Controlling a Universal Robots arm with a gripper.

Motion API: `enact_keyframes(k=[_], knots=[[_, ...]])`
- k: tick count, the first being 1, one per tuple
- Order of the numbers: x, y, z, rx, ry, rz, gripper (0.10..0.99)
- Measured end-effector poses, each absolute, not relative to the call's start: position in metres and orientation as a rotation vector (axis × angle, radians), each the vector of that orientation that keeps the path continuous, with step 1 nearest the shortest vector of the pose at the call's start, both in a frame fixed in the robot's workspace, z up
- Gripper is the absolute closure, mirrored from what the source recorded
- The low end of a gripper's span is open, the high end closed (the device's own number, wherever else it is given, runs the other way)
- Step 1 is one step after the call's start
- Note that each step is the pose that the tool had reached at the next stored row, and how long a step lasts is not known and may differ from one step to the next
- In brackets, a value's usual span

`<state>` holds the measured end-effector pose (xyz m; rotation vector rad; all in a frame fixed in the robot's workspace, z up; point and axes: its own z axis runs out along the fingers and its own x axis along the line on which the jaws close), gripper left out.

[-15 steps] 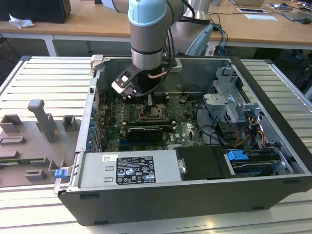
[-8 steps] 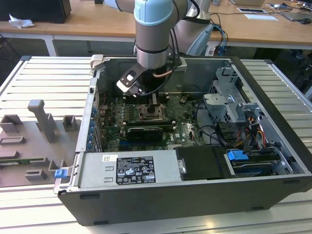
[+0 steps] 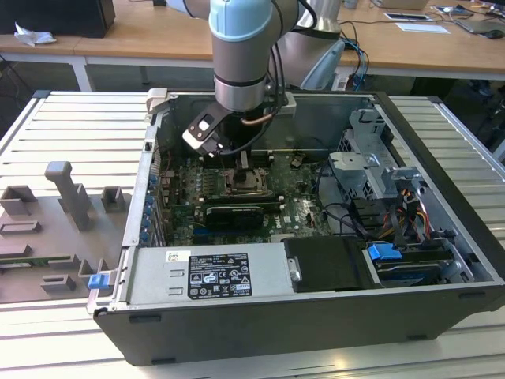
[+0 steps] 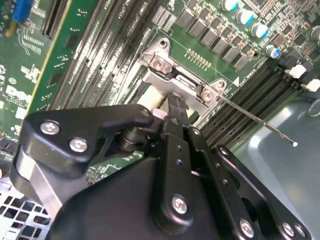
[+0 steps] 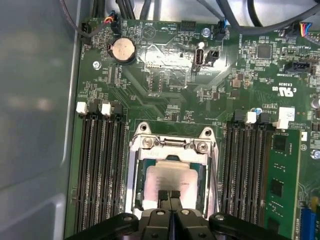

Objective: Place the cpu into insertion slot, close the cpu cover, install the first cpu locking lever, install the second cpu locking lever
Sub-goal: 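Close the cpu cover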

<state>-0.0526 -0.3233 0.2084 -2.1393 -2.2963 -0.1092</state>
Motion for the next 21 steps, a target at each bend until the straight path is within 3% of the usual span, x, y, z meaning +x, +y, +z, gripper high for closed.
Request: enact_keyframes(k=[11,13,21], knots=[[-0.045,-0.323,0.202,-2.145,-2.304,-0.148,0.980],[-0.044,-0.323,0.219,-2.145,-2.303,-0.148,0.980],[-0.042,-0.323,0.222,-2.145,-2.303,-0.148,0.980]])
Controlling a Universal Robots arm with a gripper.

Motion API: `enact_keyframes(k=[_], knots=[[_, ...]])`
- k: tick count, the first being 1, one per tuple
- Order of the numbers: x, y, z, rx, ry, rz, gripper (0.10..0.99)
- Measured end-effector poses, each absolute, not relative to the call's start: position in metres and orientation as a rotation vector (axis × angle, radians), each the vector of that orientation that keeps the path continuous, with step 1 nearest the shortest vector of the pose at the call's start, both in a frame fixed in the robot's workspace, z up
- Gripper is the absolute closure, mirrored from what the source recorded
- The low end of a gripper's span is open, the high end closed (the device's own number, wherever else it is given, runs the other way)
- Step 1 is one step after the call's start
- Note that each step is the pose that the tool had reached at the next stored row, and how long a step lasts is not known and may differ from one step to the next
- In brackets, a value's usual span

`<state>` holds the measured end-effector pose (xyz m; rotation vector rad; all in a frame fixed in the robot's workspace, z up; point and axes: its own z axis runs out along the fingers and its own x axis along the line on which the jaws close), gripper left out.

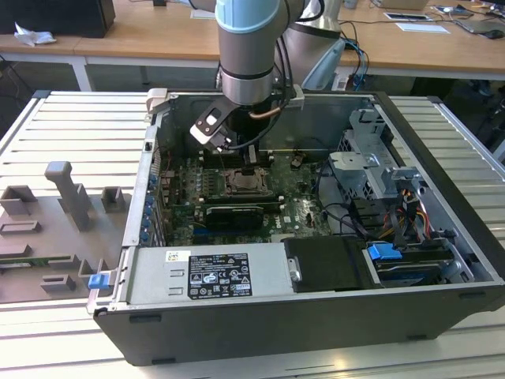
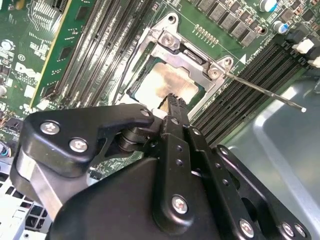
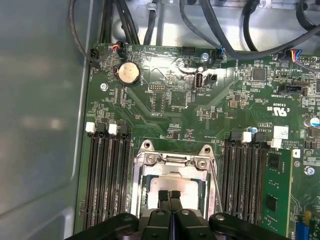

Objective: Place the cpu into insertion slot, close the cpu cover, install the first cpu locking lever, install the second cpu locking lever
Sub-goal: 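Install the first cpu locking lever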

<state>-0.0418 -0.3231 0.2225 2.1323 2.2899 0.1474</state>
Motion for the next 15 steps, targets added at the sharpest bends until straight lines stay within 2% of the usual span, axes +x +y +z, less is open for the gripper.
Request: enact_keyframes(k=[15], knots=[[-0.042,-0.323,0.257,2.135,2.288,0.146,0.980]])
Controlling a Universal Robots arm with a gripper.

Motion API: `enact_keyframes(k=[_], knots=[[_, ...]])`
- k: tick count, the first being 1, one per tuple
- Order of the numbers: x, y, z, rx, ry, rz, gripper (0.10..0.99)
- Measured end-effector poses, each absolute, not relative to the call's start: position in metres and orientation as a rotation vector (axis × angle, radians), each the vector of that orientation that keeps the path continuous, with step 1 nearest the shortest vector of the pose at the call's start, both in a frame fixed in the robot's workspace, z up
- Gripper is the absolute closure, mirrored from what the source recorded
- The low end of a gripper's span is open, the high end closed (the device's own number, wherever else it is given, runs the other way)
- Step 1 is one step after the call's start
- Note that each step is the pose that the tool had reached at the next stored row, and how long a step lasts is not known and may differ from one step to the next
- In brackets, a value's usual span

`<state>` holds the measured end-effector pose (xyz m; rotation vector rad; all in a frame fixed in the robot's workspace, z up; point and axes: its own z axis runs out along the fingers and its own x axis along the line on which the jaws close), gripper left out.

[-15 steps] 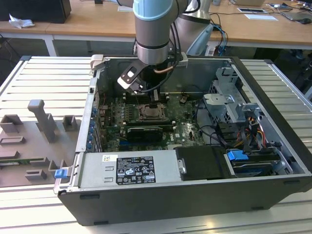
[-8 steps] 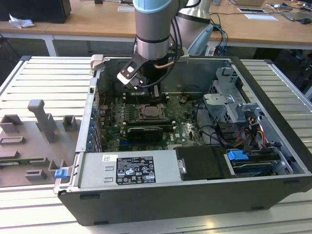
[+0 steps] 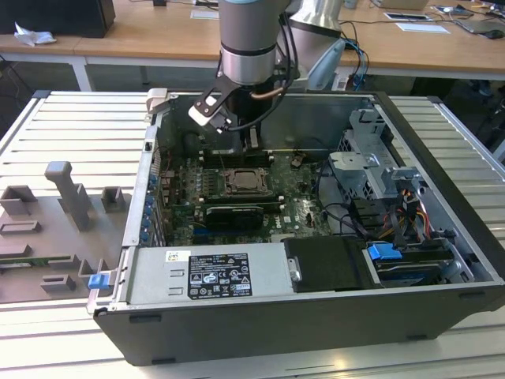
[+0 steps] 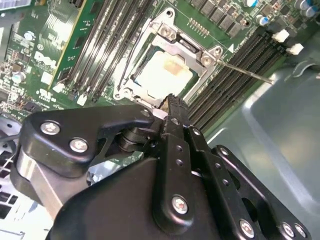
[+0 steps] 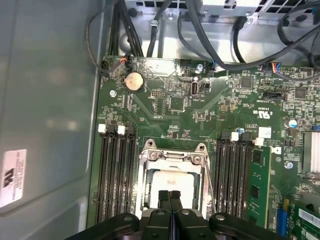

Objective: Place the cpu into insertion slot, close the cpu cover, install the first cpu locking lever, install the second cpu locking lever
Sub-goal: 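Install the first cpu locking lever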

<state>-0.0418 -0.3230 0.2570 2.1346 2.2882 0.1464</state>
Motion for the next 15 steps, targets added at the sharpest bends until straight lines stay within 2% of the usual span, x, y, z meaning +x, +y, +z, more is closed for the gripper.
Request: enact_keyframes(k=[5,15], knots=[[-0.042,-0.323,0.279,2.138,2.285,0.146,0.980],[-0.042,-0.323,0.276,1.985,2.435,0.140,0.980]])
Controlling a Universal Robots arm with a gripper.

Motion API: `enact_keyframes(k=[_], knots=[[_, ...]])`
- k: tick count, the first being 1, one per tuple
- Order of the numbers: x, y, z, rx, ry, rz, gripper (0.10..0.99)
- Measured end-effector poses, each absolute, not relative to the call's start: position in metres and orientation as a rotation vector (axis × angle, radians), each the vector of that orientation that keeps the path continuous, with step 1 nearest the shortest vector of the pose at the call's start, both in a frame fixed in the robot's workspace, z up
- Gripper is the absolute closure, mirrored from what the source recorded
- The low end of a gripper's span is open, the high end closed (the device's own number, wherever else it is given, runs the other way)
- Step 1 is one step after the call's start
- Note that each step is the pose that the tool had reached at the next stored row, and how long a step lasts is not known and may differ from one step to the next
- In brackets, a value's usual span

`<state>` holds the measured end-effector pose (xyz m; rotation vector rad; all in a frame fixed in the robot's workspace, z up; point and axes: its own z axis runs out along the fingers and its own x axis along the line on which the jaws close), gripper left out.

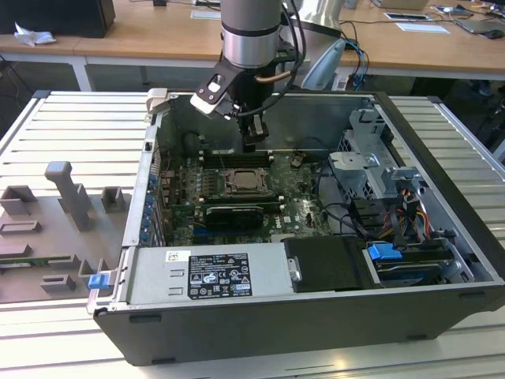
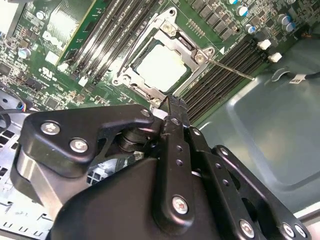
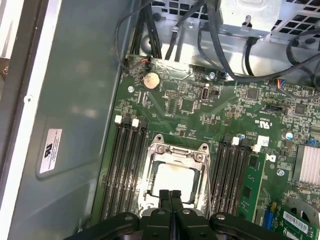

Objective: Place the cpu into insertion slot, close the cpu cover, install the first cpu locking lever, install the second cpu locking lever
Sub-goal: 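Install the first cpu locking lever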

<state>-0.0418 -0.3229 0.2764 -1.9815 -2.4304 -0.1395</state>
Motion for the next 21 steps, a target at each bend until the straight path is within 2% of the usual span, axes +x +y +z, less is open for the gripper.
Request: enact_keyframes(k=[21], knots=[[-0.0418,-0.3228,0.2762,-1.627,-2.666,-0.137,0.980]])
